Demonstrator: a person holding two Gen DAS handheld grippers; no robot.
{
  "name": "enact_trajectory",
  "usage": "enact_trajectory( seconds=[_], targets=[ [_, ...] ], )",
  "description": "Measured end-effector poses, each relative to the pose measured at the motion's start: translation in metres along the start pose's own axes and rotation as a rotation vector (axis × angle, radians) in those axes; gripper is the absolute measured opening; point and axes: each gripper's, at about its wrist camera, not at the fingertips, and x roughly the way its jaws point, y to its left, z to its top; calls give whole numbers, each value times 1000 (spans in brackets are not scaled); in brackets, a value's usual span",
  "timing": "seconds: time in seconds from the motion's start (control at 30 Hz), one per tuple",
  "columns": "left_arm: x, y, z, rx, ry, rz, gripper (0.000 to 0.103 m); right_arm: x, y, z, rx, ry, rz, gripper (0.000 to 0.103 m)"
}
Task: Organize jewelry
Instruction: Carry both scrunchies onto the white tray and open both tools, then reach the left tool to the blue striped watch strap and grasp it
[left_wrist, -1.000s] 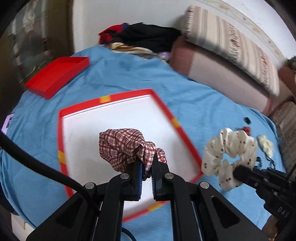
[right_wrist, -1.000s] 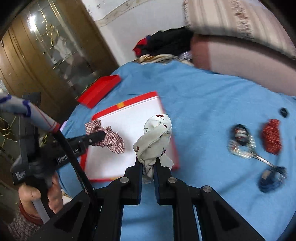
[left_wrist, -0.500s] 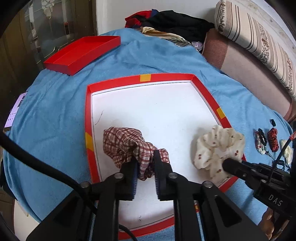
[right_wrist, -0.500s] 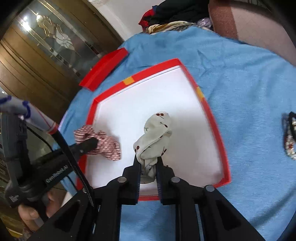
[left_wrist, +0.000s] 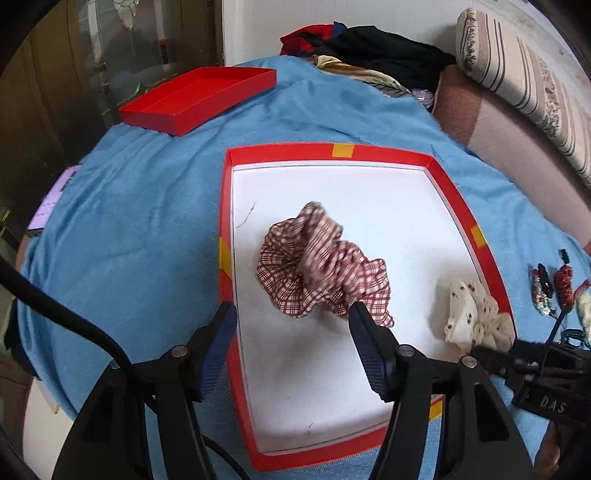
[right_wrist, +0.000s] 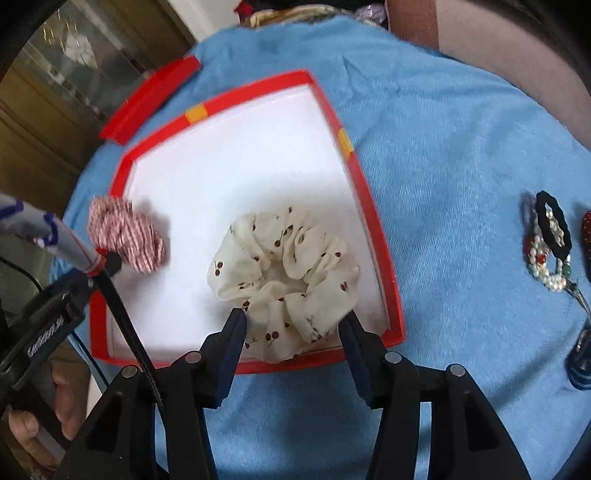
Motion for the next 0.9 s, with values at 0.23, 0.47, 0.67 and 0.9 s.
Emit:
enact_trajectory(
  seconds=[0.23,0.47,0.67,0.9],
  targets=[
    [1,2,4,14,-8,11,62,0,17,-35,-22,33,35,60],
    [-35,2,-4,2,-35,-23,62,-39,11,-63,-49,-103,43,61],
    [-75,-32,-16,65,-86,-43,63,-89,-11,-97,-26,-227,2,66],
    [-101,-108,-35,195,-89,-149,68,-133,-90,-146,151,-285,-59,66]
  ],
)
